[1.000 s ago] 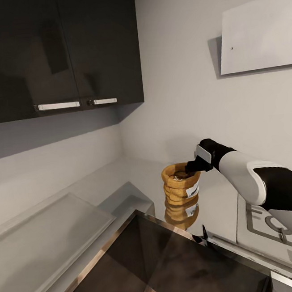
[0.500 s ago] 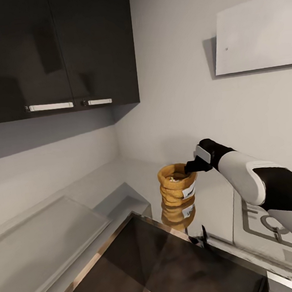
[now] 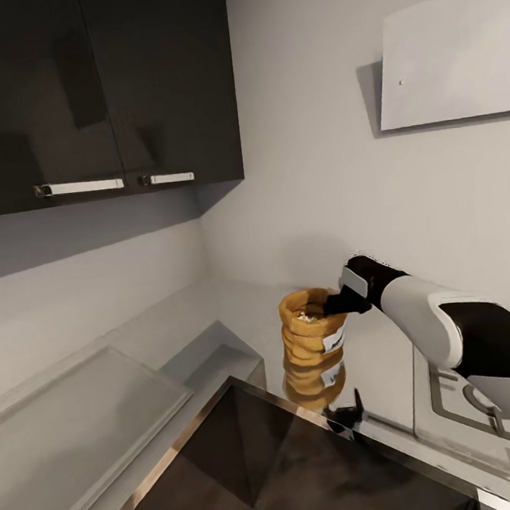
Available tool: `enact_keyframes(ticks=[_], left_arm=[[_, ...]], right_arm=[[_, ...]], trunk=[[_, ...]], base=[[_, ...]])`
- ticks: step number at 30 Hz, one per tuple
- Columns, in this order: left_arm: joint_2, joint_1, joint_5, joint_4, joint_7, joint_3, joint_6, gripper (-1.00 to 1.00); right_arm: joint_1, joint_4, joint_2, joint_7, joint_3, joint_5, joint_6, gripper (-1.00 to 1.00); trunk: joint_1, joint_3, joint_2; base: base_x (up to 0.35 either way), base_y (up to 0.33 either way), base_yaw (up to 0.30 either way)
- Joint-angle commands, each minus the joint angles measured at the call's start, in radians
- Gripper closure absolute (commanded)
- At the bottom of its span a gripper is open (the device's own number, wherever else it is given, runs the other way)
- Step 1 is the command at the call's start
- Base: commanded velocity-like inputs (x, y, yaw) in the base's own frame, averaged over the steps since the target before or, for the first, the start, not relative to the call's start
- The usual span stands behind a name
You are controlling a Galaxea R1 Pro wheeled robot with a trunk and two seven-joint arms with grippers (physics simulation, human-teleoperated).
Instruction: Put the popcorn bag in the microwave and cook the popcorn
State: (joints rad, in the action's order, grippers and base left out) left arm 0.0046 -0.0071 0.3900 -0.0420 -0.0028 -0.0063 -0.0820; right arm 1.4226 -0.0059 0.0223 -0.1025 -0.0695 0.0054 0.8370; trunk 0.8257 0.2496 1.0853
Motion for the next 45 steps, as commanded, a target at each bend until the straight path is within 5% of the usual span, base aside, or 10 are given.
enact_keyframes(ticks=[1, 8, 20, 21, 40, 45], left_arm=[[0.000, -0.001, 0.004, 0.001, 0.000, -0.001, -0.003, -1.00], [0.000, -0.001, 0.004, 0.001, 0.000, 0.000, -0.003, -1.00], [0.000, -0.001, 0.004, 0.001, 0.000, 0.000, -0.003, -1.00], [0.000, -0.001, 0.004, 0.001, 0.000, 0.000, -0.003, -1.00], [0.000, -0.001, 0.004, 0.001, 0.000, 0.000, -0.003, -1.00], [0.000, -0.001, 0.004, 0.001, 0.000, 0.000, -0.003, -1.00]], right_arm=[[-0.004, 0.000, 0.001, -0.008, -0.007, 0.000, 0.000, -1.00], [-0.019, -0.001, 0.001, -0.006, -0.007, -0.040, -0.010, -1.00], [-0.020, -0.006, 0.007, -0.005, -0.007, -0.044, -0.011, -1.00], [-0.020, -0.006, 0.007, -0.005, -0.007, -0.044, -0.010, 1.00], [-0.020, -0.029, 0.003, -0.002, -0.009, -0.044, 0.043, 1.00], [-0.020, -0.292, 0.010, -0.003, -0.010, -0.044, 0.210, 1.00]], trunk=[[0.000, 0.001, 0.001], [0.000, 0.001, 0.001], [0.000, 0.001, 0.001], [0.000, 0.001, 0.001], [0.000, 0.001, 0.001], [0.000, 0.001, 0.001]], base=[[0.000, 0.000, 0.000], [0.000, 0.000, 0.000], [0.000, 0.000, 0.000], [0.000, 0.000, 0.000], [0.000, 0.000, 0.000], [0.000, 0.000, 0.000]])
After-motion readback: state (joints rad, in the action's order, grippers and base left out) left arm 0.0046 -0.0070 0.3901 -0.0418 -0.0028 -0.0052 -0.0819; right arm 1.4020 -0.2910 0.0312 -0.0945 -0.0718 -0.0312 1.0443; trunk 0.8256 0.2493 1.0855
